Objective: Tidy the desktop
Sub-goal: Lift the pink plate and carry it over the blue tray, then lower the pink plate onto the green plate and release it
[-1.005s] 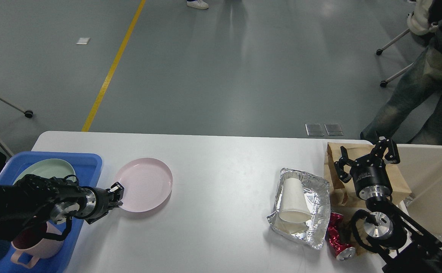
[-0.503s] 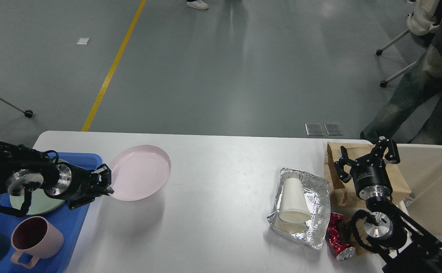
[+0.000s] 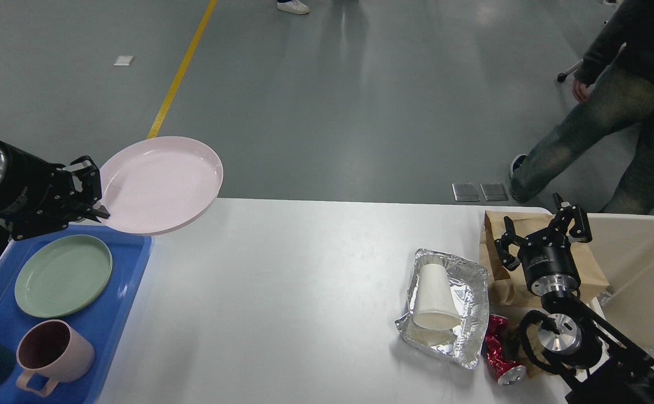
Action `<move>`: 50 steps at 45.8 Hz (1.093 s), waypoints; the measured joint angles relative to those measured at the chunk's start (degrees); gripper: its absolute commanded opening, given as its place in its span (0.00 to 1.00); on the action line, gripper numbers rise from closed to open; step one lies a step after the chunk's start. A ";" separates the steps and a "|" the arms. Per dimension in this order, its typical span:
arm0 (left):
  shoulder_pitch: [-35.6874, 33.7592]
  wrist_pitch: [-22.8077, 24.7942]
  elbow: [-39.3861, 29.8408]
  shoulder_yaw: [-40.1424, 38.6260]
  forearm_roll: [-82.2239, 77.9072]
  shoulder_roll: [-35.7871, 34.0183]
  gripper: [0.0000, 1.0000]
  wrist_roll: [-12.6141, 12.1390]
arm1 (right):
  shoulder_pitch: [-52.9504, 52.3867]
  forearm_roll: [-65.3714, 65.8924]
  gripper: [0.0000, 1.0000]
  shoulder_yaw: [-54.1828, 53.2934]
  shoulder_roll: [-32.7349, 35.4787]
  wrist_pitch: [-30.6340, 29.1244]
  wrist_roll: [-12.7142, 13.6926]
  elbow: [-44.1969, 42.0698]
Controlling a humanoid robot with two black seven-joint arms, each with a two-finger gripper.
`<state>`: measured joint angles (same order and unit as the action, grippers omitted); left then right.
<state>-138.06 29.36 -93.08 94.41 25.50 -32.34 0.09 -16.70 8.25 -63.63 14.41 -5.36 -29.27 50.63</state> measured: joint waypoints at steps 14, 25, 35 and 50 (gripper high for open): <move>0.56 -0.23 2.65 5.32 5.42 0.88 0.00 0.17 | 0.06 0.00 1.00 0.00 0.00 0.00 0.00 0.00; 12.56 -0.53 14.06 4.55 6.13 -7.05 0.00 -0.62 | 0.10 0.00 1.00 0.00 0.00 0.00 0.00 0.00; 29.17 -3.09 28.03 -4.60 5.60 -15.75 0.00 -4.74 | 0.09 -0.03 1.00 0.00 0.00 0.00 0.00 0.00; 62.73 -10.28 46.59 -35.77 -1.22 -17.58 0.00 -9.63 | 0.09 -0.03 1.00 0.00 0.00 0.00 0.00 0.00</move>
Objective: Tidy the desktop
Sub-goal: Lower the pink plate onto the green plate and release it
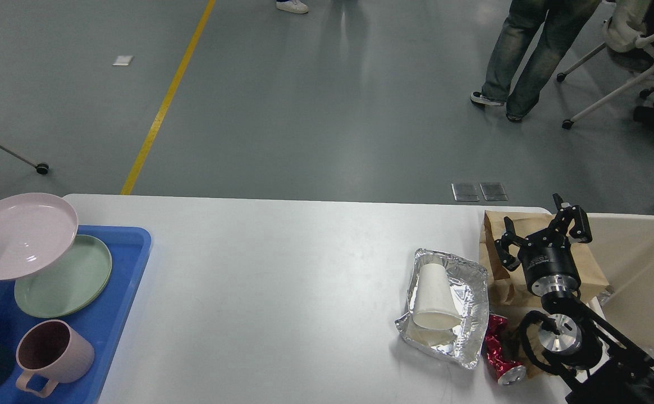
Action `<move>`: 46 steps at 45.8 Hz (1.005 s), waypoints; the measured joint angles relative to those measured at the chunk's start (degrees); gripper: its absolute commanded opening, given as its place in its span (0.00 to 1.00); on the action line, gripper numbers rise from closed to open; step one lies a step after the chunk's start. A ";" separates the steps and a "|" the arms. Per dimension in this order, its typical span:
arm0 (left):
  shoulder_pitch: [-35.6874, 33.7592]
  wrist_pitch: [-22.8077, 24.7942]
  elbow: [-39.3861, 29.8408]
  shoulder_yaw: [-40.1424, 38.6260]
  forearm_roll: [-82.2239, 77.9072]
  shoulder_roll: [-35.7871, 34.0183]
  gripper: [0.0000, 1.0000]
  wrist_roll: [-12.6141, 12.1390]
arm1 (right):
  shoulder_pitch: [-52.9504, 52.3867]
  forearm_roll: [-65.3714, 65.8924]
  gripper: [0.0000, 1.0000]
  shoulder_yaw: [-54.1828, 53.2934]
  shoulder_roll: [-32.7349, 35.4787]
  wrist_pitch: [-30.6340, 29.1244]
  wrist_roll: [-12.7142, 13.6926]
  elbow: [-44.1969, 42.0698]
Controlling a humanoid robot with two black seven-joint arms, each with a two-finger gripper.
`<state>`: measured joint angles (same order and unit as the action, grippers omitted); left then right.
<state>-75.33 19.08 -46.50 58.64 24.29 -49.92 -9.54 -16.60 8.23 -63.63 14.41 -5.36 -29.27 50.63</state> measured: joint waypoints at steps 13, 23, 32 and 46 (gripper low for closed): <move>11.37 -1.73 10.17 -8.25 -1.08 6.77 0.00 -0.01 | 0.00 0.04 1.00 0.00 0.00 0.00 0.00 0.00; 14.89 -3.73 13.87 -9.66 -1.94 10.93 0.00 -0.20 | -0.01 0.03 1.00 0.00 0.00 0.00 0.00 0.00; 15.57 -4.04 14.00 -9.77 -3.78 11.46 0.00 -1.29 | -0.01 0.04 1.00 0.00 0.00 0.00 0.00 0.00; 16.03 -6.38 14.07 -9.45 -5.33 11.65 0.00 -1.37 | -0.01 0.03 1.00 0.00 0.00 0.00 0.00 0.00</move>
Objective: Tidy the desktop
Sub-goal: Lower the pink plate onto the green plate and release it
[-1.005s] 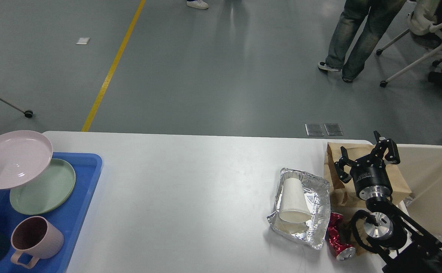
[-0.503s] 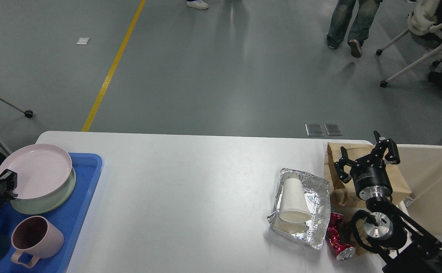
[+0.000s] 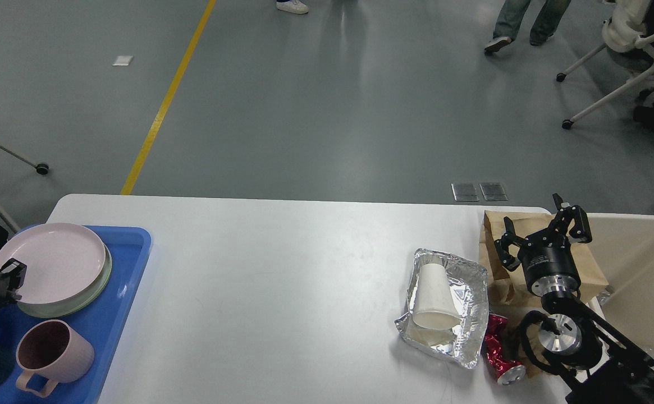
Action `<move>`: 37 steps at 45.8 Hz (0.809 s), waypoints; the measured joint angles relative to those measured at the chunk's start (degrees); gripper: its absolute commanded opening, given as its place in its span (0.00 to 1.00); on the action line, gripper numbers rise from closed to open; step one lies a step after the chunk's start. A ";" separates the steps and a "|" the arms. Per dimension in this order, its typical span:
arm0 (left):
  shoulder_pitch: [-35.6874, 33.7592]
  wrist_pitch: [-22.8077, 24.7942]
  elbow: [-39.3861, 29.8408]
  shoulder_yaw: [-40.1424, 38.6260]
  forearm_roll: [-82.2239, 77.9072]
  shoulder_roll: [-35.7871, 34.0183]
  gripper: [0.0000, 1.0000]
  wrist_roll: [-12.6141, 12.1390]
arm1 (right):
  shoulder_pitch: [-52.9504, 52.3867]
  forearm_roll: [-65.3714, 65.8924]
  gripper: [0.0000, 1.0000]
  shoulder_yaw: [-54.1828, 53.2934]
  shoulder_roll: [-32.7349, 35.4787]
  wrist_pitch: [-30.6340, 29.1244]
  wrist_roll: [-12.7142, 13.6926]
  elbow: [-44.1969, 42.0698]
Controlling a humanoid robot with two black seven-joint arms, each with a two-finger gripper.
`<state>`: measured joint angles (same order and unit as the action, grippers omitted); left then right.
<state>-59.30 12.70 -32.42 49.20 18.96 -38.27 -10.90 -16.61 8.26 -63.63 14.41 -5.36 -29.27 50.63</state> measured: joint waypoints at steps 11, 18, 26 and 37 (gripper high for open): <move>0.49 -0.39 -0.04 -0.41 -0.05 0.17 0.28 0.00 | 0.00 -0.01 1.00 0.00 0.00 0.00 0.00 0.00; 0.50 -0.35 -0.10 -0.60 -0.56 0.62 0.43 0.08 | 0.00 -0.06 1.00 0.00 0.00 0.00 0.00 0.00; 0.50 -0.01 -0.10 -0.68 -0.76 0.88 0.74 0.23 | 0.00 -0.01 1.00 0.00 0.00 0.00 0.00 0.00; -2.61 1.29 -0.16 -2.98 -0.70 -0.36 0.96 0.27 | 0.00 0.00 1.00 0.00 0.00 0.00 0.00 0.00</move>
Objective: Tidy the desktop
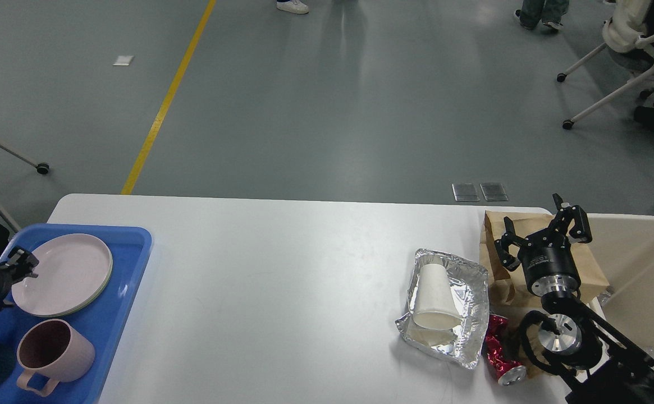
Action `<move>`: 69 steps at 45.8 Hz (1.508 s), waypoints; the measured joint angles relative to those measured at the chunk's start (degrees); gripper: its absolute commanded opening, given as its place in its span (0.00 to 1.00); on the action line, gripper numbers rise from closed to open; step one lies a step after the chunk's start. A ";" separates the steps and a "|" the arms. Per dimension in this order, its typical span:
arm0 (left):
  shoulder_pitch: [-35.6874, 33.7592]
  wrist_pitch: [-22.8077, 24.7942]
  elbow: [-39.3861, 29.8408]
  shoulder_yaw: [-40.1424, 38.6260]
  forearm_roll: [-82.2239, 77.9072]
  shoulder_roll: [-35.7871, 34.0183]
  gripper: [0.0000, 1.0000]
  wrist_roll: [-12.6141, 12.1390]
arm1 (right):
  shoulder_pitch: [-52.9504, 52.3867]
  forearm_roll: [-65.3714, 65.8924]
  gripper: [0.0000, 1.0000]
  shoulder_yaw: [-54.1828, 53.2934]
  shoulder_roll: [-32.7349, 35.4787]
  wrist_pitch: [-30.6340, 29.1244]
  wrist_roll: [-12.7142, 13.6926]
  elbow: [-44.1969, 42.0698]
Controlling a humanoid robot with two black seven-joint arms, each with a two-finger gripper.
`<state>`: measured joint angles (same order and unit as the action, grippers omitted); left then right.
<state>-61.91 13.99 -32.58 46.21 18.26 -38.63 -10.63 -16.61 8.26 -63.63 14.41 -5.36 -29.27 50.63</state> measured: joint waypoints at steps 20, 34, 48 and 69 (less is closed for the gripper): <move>8.13 3.61 -0.30 -52.52 0.02 -6.67 0.96 0.99 | 0.00 0.00 1.00 0.00 0.00 0.00 0.00 0.00; 23.61 5.05 -2.62 -98.83 -0.22 5.12 0.96 5.67 | 0.00 0.00 1.00 0.00 0.00 0.00 0.00 0.00; 41.07 6.06 -17.61 -124.37 -19.17 21.49 0.96 21.62 | -0.09 0.00 1.00 0.00 0.00 0.00 0.00 0.00; 45.79 12.00 -16.30 -134.93 -28.21 32.07 0.96 22.06 | 0.00 0.00 1.00 0.00 0.00 0.00 0.00 0.00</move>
<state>-16.12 25.99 -48.88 -88.71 -9.95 -6.56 11.43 -16.61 8.26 -63.63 14.41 -5.37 -29.27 50.62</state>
